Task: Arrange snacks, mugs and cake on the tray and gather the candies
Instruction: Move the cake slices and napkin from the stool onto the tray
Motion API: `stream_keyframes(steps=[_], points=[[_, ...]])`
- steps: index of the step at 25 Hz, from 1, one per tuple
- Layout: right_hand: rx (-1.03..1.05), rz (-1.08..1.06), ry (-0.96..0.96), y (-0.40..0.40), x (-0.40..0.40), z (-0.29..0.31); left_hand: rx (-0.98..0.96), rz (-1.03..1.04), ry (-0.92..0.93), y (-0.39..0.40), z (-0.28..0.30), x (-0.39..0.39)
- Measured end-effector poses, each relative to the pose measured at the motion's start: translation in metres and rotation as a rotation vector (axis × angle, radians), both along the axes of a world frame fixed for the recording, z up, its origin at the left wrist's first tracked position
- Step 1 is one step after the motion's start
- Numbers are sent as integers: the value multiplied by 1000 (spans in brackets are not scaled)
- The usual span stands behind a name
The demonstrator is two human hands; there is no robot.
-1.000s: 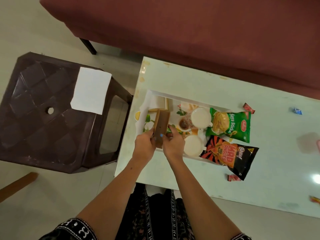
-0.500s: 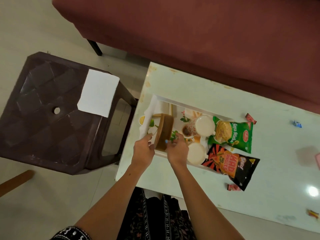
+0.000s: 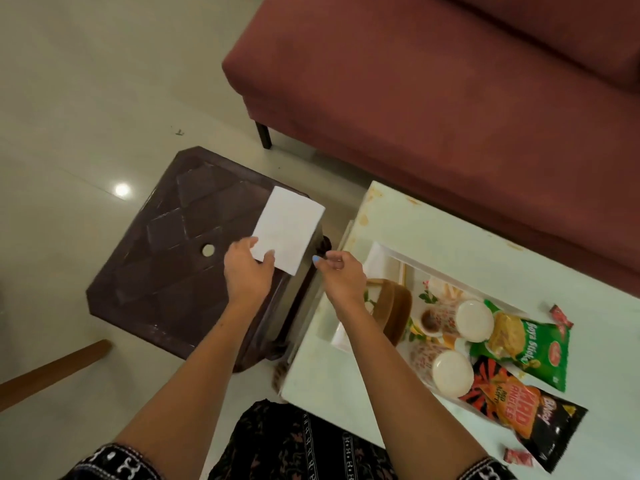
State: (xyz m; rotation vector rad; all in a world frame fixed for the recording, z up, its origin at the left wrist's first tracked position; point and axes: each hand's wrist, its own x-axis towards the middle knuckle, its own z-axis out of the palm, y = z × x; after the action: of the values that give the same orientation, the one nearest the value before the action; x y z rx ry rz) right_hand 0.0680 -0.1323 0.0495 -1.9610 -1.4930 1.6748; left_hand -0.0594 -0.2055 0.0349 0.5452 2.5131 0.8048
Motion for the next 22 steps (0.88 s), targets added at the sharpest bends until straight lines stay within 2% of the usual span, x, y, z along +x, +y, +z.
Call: stream_keyframes(steps=[4,7,11,17,22], points=[[-93,18,-70,2,-40,-18,-151,-57,-33,13,-11,-31],[-71,8,-115,3,-57,-29,-209,-85,-19,21,-16,-38],[-35,28,-145,-1,-64,-34,-237,-76,-95,27,-19,-39],[-15,90,-88,1,-50,-15,-101,-163,-155,23,-2,-24],[90,66,-142,-14,4,9,37,-283,-190,13,25,36]])
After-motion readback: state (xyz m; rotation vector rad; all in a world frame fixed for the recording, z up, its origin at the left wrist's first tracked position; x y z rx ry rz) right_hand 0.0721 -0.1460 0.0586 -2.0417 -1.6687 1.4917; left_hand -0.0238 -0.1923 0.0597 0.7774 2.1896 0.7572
